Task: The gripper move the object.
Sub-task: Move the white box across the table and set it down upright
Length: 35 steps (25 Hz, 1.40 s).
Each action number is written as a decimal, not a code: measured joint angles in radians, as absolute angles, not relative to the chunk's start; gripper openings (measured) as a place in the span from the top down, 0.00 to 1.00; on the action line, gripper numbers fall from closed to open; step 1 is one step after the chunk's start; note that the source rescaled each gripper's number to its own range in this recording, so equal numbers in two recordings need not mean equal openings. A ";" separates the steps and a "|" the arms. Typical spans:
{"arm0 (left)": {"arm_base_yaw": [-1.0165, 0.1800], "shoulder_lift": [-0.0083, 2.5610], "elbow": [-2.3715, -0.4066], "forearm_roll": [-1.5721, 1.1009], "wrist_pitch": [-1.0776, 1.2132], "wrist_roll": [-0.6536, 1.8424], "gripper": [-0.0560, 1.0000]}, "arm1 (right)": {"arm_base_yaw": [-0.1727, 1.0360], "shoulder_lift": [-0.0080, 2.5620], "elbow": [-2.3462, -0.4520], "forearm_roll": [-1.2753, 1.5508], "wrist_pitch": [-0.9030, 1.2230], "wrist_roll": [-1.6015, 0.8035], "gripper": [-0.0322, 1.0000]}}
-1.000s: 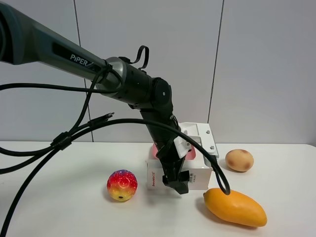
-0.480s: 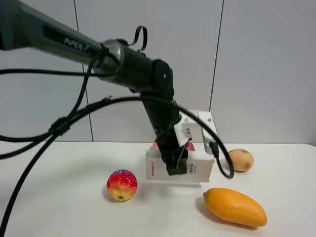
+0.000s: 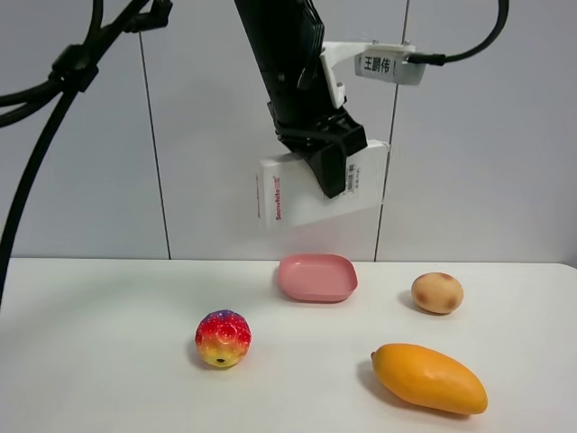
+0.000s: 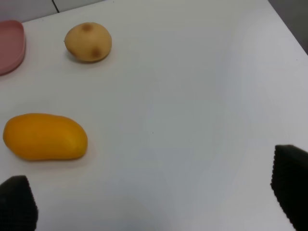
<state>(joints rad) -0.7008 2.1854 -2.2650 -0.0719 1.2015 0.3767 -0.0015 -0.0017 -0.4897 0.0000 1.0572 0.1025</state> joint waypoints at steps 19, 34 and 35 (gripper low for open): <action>-0.721 1.929 -1.803 0.025 1.204 0.856 0.94 | -0.001 -0.002 -0.490 0.000 1.057 0.103 0.00; -0.721 1.726 -1.192 -0.015 0.719 0.933 0.94 | -0.001 -0.002 -0.490 0.000 1.057 0.103 0.00; -0.714 1.726 -1.162 -0.020 0.669 0.942 0.94 | -0.001 -0.002 -0.490 0.000 1.057 0.103 0.00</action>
